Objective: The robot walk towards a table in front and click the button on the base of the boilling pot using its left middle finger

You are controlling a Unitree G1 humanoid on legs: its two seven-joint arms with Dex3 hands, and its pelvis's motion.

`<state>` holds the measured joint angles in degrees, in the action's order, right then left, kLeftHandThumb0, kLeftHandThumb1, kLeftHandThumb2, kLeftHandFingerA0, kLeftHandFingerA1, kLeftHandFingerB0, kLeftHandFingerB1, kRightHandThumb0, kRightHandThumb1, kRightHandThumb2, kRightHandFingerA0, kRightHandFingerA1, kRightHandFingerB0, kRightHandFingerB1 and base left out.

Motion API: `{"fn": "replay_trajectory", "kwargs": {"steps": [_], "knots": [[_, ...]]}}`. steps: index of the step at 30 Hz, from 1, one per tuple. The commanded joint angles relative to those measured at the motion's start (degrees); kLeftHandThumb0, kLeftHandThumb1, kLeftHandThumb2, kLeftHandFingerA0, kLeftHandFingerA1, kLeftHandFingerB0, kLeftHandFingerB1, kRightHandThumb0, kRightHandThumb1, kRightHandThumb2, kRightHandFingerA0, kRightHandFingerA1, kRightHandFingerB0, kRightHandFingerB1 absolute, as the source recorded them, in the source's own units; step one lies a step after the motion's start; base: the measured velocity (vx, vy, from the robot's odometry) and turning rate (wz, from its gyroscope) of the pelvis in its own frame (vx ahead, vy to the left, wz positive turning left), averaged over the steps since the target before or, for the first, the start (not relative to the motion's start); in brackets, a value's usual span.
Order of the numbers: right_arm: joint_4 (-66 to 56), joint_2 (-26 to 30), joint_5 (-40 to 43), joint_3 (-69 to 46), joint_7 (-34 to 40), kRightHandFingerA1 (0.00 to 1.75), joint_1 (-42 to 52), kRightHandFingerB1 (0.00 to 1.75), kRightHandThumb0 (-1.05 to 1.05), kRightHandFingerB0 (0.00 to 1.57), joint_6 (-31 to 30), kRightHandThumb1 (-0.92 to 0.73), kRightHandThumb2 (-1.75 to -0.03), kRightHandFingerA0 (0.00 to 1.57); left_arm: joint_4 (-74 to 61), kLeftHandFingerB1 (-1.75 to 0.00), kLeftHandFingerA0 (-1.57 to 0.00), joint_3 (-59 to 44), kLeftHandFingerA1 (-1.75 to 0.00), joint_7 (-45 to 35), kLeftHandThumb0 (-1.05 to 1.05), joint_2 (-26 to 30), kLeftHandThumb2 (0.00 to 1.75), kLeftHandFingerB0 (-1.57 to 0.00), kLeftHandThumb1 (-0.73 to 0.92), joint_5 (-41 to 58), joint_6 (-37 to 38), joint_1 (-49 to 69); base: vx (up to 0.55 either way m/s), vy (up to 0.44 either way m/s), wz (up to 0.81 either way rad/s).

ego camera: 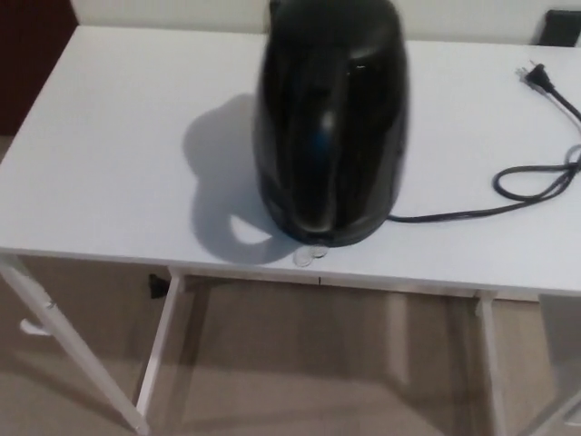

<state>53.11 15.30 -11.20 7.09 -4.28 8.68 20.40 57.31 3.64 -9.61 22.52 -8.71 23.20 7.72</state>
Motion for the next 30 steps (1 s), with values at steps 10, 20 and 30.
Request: {"fn": "replay_trajectory", "kwargs": {"steps": [10, 20, 30], "knots": [[-0.64, 1.04, -0.08, 0.07, -0.82, 0.53, -1.51, 0.5, -0.38, 0.48, -2.05, -0.47, -0.7, 0.6, 0.26, -0.46, -0.56, 0.51, -0.53, 0.35, -0.57, 1.09, 0.8, -0.37, 0.46, -1.26, 0.22, -1.28, 0.04, -0.061, 0.01], [-0.86, 2.1, -0.64, 0.29, -1.19, 0.53, -2.37, 0.51, -0.4, 0.5, -2.52, -0.47, -0.72, 0.6, 0.21, -0.47, -0.58, 1.04, -0.54, 0.89, -0.57, 0.35, 0.8, -0.38, 0.47, -1.42, -0.64, -2.25, 0.02, 0.092, 0.02], [0.43, 1.24, -0.45, 0.56, -1.23, 0.55, -2.68, 0.52, -0.39, 0.51, -1.71, -0.46, -0.71, 0.62, 0.13, -0.46, -0.55, 0.68, -0.53, -0.67, -0.56, 1.1, 0.8, -0.37, 0.47, -0.61, -0.58, -2.3, 0.0, 0.008, 0.01]]}}
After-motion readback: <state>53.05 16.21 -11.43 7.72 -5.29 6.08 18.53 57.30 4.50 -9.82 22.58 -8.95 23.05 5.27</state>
